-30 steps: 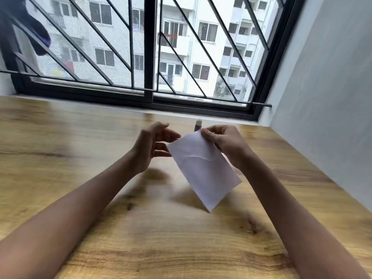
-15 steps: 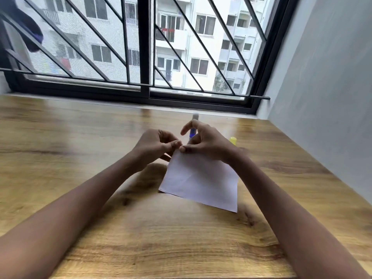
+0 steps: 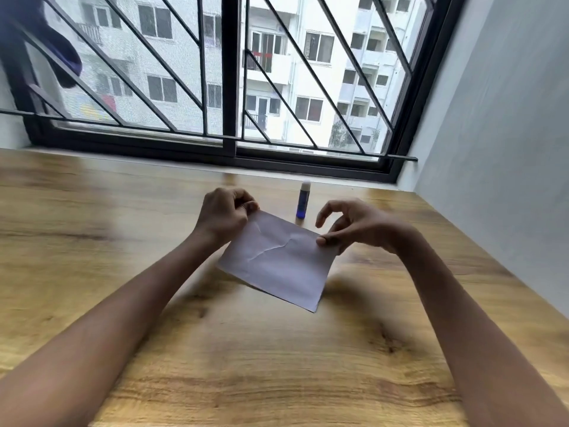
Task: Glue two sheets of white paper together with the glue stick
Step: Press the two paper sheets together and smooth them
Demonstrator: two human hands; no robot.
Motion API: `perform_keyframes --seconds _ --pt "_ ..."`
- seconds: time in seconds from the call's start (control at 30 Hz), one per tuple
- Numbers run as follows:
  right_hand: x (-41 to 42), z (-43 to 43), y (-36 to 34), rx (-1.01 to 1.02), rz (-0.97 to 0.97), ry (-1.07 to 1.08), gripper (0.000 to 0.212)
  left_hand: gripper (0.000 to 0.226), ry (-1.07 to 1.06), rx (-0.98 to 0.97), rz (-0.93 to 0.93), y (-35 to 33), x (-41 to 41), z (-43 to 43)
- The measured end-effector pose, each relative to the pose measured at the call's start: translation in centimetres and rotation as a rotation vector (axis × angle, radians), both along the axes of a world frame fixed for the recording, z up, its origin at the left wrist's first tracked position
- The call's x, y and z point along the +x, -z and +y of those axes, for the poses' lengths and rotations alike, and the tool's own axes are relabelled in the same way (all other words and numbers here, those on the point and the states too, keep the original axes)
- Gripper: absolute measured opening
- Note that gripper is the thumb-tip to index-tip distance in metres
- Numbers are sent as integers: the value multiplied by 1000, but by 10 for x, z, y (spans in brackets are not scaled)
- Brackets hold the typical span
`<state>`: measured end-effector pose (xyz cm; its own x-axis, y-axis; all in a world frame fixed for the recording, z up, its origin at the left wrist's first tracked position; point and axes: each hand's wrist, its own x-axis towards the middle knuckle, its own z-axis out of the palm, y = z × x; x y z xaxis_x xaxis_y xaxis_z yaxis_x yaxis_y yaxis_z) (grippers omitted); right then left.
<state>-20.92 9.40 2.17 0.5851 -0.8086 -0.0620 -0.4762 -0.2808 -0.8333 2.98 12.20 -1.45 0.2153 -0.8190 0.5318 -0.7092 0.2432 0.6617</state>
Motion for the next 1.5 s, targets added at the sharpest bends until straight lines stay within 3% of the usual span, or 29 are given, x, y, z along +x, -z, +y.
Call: perform_keyframes --seconds 0.13,0.2,0.3,0.4,0.53,0.67,0.73,0.87,0.97,1.07,1.3,1.5 --pt "-8 1 3 9 -150 71 24 13 -48 26 45 3 10 -6" --pt "-5 0 7 -2 -314 186 23 16 -6 87 163 5 13 -9" --pt "1 -4 12 65 -637 383 24 18 216 236 439 1 17 -4" --pt "2 -4 12 141 -822 488 25 12 537 474 494 -7 22 4" --pt "4 -4 10 59 -694 432 31 13 695 585 483 -10 22 7" --pt "18 0 12 65 -540 356 33 28 585 509 589 -10 17 3" --pt "31 2 14 28 -448 325 35 34 530 477 529 -7 9 4" --pt "55 4 23 -188 -300 253 35 26 470 372 378 -2 -7 7" --pt "60 5 27 -316 -255 243 38 13 436 297 395 1 -8 5" --pt "57 5 27 -299 -249 192 46 10 449 304 464 3 -6 4" --pt "54 7 24 -182 -216 139 54 11 314 175 265 7 -9 1" --pt "40 6 18 -55 -145 75 55 15 202 111 206 1 3 -2"
